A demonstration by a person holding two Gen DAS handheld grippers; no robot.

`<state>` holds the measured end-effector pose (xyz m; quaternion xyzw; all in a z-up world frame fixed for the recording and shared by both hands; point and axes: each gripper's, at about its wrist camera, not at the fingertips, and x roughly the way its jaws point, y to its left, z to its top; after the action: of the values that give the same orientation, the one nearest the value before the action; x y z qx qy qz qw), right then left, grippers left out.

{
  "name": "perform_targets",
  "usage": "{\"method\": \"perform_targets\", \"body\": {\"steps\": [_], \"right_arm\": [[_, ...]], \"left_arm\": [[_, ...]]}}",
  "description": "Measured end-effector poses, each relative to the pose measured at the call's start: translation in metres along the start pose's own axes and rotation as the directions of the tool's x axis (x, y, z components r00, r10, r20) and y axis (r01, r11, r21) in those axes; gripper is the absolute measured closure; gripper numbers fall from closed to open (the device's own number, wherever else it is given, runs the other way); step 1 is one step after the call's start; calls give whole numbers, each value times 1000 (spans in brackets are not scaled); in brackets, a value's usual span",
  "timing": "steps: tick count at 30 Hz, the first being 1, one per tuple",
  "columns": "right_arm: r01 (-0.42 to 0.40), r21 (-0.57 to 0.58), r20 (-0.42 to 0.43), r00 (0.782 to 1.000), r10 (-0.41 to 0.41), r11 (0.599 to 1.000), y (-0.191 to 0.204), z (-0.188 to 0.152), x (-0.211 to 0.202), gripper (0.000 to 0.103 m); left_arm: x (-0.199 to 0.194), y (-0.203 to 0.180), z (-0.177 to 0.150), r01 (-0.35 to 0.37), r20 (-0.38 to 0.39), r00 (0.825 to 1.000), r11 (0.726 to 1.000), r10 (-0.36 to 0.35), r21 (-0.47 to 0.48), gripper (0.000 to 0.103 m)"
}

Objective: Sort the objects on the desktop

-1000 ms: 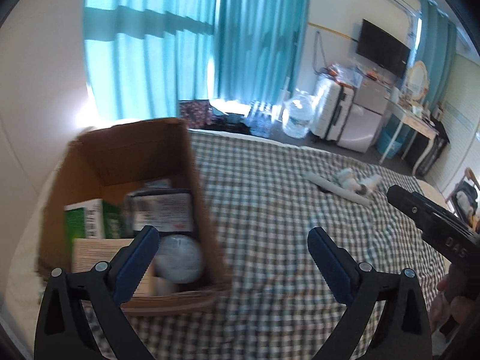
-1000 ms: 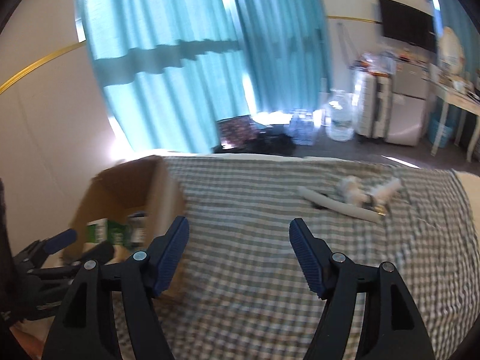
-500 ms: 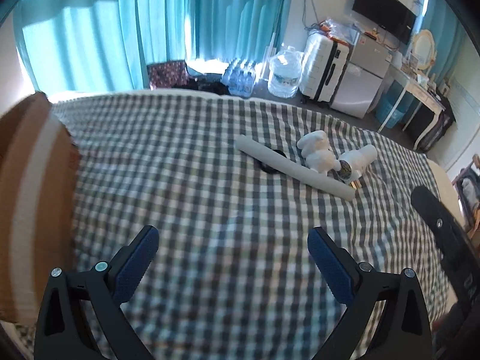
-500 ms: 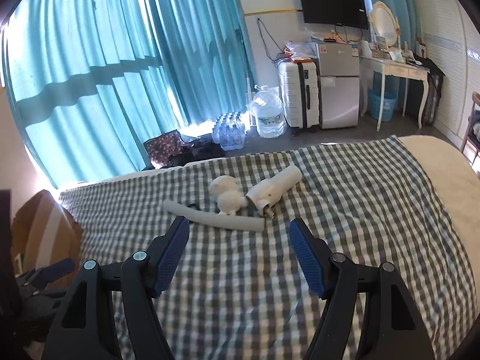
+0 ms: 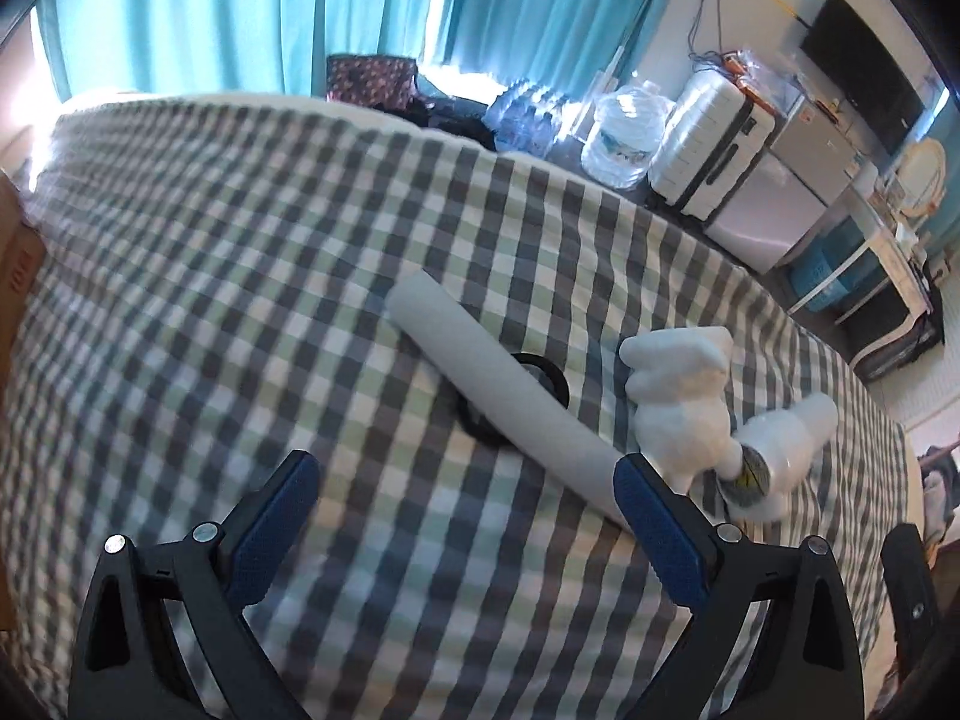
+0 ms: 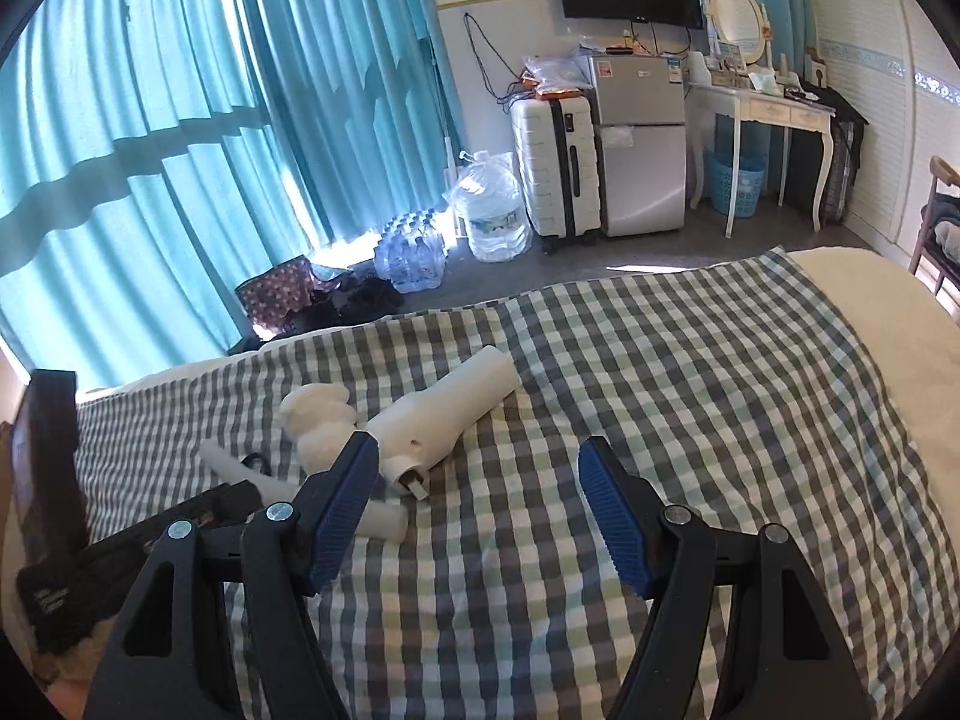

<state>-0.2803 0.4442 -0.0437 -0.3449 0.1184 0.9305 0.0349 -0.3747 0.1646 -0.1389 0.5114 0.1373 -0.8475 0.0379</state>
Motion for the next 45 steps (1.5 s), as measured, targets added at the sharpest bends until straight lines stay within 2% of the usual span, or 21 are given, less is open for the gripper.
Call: {"method": "perform_targets", "body": {"steps": [3, 4, 5, 6, 11, 13, 18, 19, 20, 21, 24, 28, 31, 33, 34, 37, 38, 40, 42, 43, 45], "right_arm": [[-1, -8, -9, 1000, 1, 1000, 2, 5, 13, 34], [-5, -11, -15, 1000, 5, 1000, 3, 6, 18, 34], [-11, -13, -15, 1000, 10, 1000, 5, 8, 23, 34], [-18, -14, -17, 1000, 18, 1000, 7, 9, 27, 34], [-42, -44, -50, 998, 40, 998, 27, 5, 51, 34], [-38, -44, -73, 997, 35, 998, 32, 3, 62, 34], [-32, -28, -142, 990, 27, 999, 38, -6, 95, 34], [-20, -35, -159, 987, 14, 999, 36, -10, 98, 38], [-30, -39, -161, 987, 23, 999, 32, -15, 98, 47], [-45, -38, -158, 987, 39, 998, 29, -18, 95, 47], [-78, -33, -160, 985, 72, 996, 14, -20, 82, 47], [-93, -1, -154, 984, 92, 996, -6, -25, 58, 47], [-74, -1, -148, 986, 73, 997, -12, -24, 41, 47], [-64, -7, -132, 989, 62, 998, -12, -23, 30, 47], [-68, 3, -133, 989, 68, 998, -13, -21, 27, 47], [-66, 16, -125, 990, 68, 998, -12, -21, 20, 47], [-42, -10, -127, 991, 40, 999, -8, -21, 19, 47], [-7, -62, -132, 991, -1, 998, -1, -23, 18, 47], [-3, -80, -131, 991, -7, 997, 0, -22, 20, 47], [-6, -77, -132, 991, -4, 997, 0, -22, 21, 47], [-4, -79, -134, 991, -7, 997, -1, -23, 24, 47]], "left_arm": [[12, -8, 4, -22, 11, 1000, 1000, 21, 20, 4], [12, -13, 5, -30, 29, 999, 998, 29, 52, 8], [11, -17, 4, -28, 36, 999, 996, 25, 89, 18], [10, -18, 3, -28, 41, 999, 993, 24, 115, 21], [-1, -26, -6, 31, 45, 998, 982, -40, 185, 70], [-4, -27, -8, 47, 37, 998, 981, -55, 188, 76], [-5, -11, -9, 102, 3, 995, 982, -104, 158, 77], [-7, -5, -10, 107, -6, 994, 980, -108, 166, 77], [-8, 0, -10, 114, -13, 993, 979, -113, 170, 77], [-10, 4, -11, 110, -16, 994, 979, -109, 172, 77], [-13, 23, -12, 34, -6, 999, 986, -33, 165, 78], [-20, 52, -15, 88, -33, 996, 992, -85, 87, 78], [-29, 56, -16, 137, -46, 990, 990, -135, 44, 77], [-35, 54, -16, 170, -51, 984, 985, -169, 15, 68], [-35, 49, -15, 173, -53, 984, 985, -173, 9, 56], [-29, 27, -9, 166, -63, 984, 986, -166, -6, 47], [-27, 19, -9, 177, -71, 982, 984, -177, -15, 45], [-20, 3, -7, 160, -82, 984, 987, -161, -13, 31], [-10, -10, -8, 127, -103, 987, 991, -124, 28, 31], [-3, -17, -10, 89, -112, 990, 994, -81, 67, 31], [-3, -25, -13, 44, -104, 994, 991, -31, 128, 31]]}}
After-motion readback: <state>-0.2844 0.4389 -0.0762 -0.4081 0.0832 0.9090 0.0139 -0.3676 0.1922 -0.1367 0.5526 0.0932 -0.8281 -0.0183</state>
